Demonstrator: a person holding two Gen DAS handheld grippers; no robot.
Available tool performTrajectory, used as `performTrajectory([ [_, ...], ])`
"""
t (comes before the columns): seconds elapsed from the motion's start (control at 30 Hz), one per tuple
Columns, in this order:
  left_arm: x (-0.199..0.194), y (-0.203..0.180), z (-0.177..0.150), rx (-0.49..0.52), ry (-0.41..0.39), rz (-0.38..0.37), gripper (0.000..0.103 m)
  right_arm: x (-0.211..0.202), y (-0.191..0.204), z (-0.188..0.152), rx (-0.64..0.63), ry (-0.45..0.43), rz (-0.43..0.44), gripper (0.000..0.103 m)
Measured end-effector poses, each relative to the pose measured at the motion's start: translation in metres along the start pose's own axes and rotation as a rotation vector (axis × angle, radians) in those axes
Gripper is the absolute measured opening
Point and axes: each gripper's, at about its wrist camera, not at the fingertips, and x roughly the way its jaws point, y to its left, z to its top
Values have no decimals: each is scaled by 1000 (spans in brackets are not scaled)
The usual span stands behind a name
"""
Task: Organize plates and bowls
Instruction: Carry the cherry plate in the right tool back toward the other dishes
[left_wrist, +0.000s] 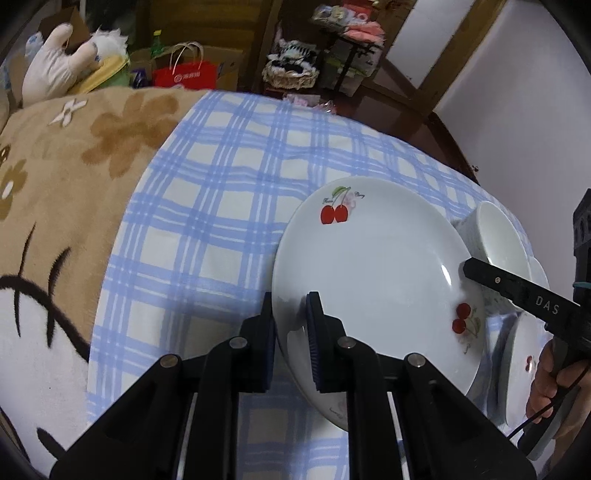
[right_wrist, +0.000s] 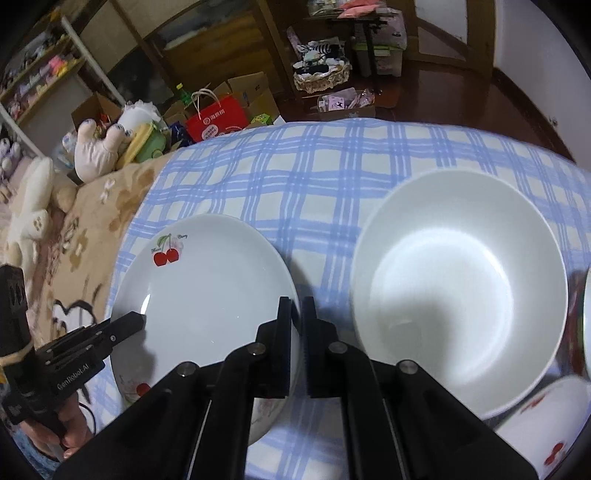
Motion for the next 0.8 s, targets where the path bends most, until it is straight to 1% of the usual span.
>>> performTrajectory([
  [0.07, -5, -1, -2, -10, 1, -21, 14, -9, -2, -5, 3, -13, -1, 7],
  [0.13, -10, -6, -5, 8, -5, -14, 14, -17, -3, -9, 9, -15, 5, 7],
  [0.23, -20, -13, -8, 17, -9, -26, 14, -30, -4, -16, 6, -30, -2, 7],
  [0.37, -34, -23, -13, 35, -25, -32, 14, -52, -8, -27, 29, -55, 10, 6],
  [0.53, -52, -35, -28, 48, -26, -50, 14, -82, -12, -45, 32, -85, -4, 6],
  [0.8, -82, -57, -54, 87, -39, -53, 14, -122, -18, -80, 45, -124, -11, 6],
])
